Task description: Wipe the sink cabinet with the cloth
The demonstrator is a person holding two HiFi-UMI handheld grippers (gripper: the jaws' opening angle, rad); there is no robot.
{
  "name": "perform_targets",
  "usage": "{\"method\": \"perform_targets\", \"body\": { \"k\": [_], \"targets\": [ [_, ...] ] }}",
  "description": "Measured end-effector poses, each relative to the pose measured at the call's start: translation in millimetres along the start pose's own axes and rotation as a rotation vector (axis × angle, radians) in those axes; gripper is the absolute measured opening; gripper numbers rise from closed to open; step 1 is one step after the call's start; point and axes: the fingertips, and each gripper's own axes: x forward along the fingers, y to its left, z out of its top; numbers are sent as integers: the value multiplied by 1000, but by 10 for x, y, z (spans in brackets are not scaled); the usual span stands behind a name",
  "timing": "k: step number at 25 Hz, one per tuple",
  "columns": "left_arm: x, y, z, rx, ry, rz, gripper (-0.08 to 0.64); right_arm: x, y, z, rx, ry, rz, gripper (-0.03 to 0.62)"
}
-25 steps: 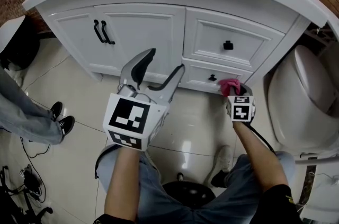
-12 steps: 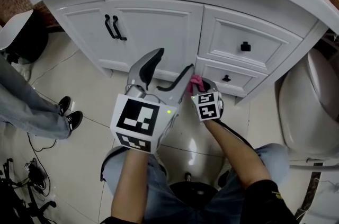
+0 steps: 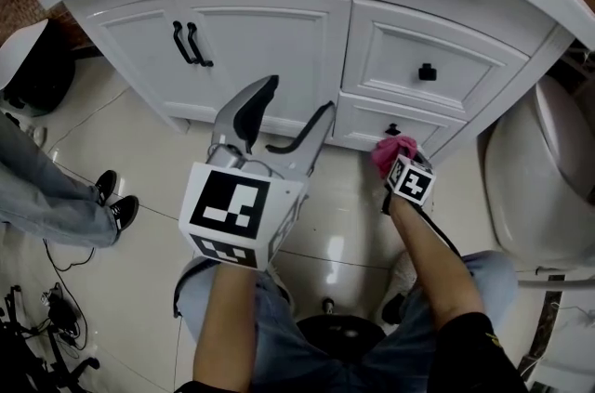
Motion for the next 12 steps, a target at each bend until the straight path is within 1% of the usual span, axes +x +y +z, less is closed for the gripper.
{"method": "perform_targets", "body": {
  "k": [2, 3, 5, 7, 9, 10, 12],
  "targets": [
    [24, -12, 16, -5, -5, -4, 298, -74, -397, 88, 15, -29, -65, 35],
    [37, -15, 17, -4, -4, -7, 298, -107, -529, 114, 21, -36, -79, 37],
    [62, -27, 17, -4, -1, -11, 298, -162, -666, 129, 13, -43, -94, 38],
    [86, -54, 24, -7, -2, -13, 298, -191, -708, 133, 1, -47, -101, 38],
    [97, -80, 20, 1, 0, -13, 298, -171, -612, 122, -19, -42, -65, 38],
    [97, -90, 14, 9, 4, -11, 298, -143, -490, 95, -38, -33, -24, 38],
    [93, -102, 0, 26, 12, -7, 298, -80, -120, 8, -77, -9, 92, 38]
  ]
}}
